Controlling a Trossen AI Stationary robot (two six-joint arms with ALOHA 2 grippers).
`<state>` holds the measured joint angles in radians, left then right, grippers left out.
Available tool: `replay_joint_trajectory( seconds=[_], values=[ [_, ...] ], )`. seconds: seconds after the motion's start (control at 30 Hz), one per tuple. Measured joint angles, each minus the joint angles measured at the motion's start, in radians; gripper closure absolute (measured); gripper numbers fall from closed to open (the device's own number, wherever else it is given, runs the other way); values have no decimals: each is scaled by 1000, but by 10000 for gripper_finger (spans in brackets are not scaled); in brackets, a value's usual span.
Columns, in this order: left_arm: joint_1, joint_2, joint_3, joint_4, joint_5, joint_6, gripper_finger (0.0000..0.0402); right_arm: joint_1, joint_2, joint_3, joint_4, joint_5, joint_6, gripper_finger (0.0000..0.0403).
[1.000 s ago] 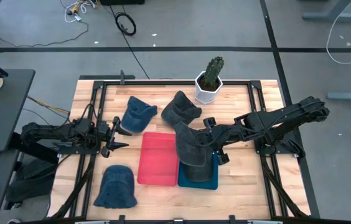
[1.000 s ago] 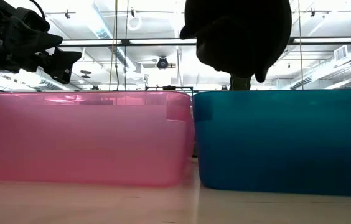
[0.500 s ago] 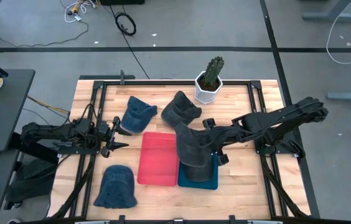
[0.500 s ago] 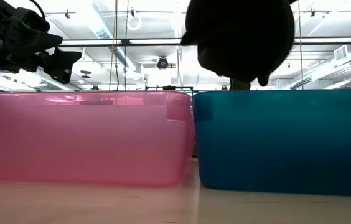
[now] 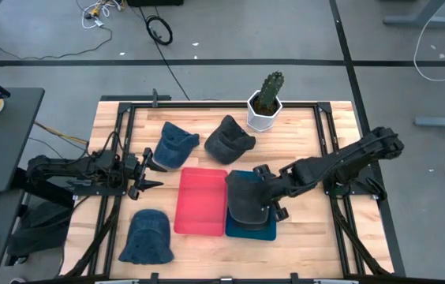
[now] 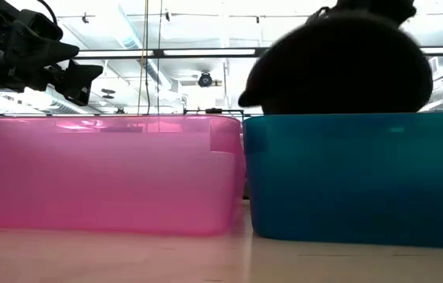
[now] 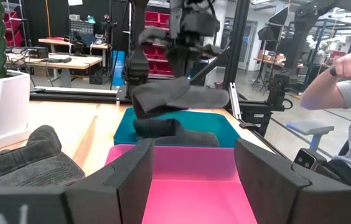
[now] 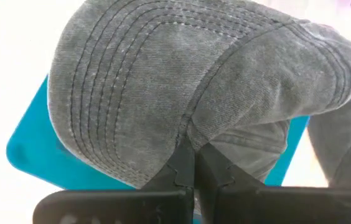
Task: Pick & Place hat
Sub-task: Put the right black cap into the blue bin
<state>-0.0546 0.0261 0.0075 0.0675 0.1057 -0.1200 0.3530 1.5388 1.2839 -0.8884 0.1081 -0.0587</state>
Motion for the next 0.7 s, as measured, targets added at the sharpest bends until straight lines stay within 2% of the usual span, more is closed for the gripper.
replay_joint_trajectory(
  seconds=[0.2, 0.7],
  values=[
    [0, 0, 0, 0, 0, 0, 174, 16, 64, 0, -33, 74, 71, 403],
    [0, 0, 0, 0, 0, 0, 174, 57, 161, -15, -28, 76, 138, 403]
  ],
)
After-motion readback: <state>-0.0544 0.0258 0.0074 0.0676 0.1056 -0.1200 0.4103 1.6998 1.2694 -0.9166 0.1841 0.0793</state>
